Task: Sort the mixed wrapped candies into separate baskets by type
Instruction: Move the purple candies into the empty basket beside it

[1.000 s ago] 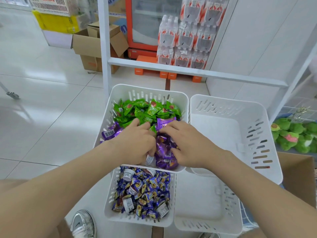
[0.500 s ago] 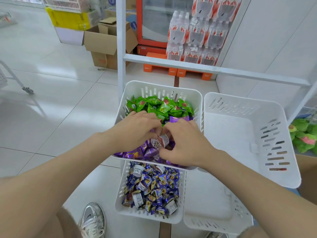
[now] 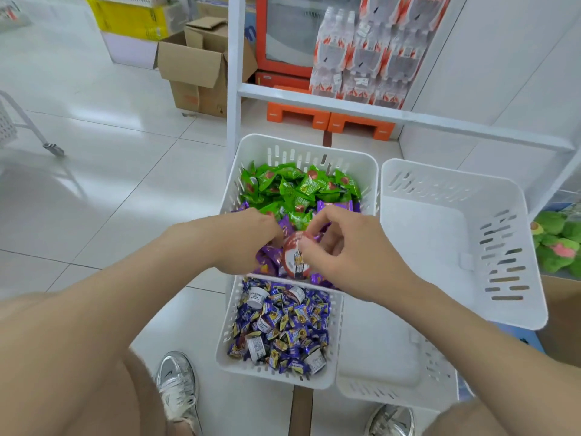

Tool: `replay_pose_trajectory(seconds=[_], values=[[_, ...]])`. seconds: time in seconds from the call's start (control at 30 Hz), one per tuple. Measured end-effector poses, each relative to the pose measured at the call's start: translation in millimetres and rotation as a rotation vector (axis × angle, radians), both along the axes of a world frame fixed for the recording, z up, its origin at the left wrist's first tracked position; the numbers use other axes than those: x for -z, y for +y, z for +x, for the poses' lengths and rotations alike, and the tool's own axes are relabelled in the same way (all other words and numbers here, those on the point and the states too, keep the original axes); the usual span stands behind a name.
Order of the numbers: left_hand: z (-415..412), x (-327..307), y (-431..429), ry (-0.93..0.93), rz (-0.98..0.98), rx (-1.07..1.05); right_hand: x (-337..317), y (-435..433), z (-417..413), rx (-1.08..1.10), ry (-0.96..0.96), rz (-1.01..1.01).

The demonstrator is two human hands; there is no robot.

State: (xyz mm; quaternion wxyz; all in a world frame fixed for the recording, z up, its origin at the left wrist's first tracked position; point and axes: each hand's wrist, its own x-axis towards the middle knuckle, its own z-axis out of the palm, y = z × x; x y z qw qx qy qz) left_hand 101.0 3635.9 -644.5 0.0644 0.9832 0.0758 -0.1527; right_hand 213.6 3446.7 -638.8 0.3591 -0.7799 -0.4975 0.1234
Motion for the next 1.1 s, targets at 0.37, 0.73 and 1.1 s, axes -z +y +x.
replay_pose_trajectory(seconds=[0.37, 0.73, 1.1], values=[[-12.0, 6.7, -57.6, -0.406, 0.03, 0.076, 118.7, -46.1, -32.8, -0.192, -0.064, -0.621], [-8.7, 25.0, -44.2, -0.342, 0.289, -0.202, 72.5, -31.7, -52.7, -0.312, -0.168, -0.409], [8.8, 16.3, -34.9, -0.042, -0.113, -0.313, 29.0, -5.6, 43.1, -0.21, -0.743, -0.56]])
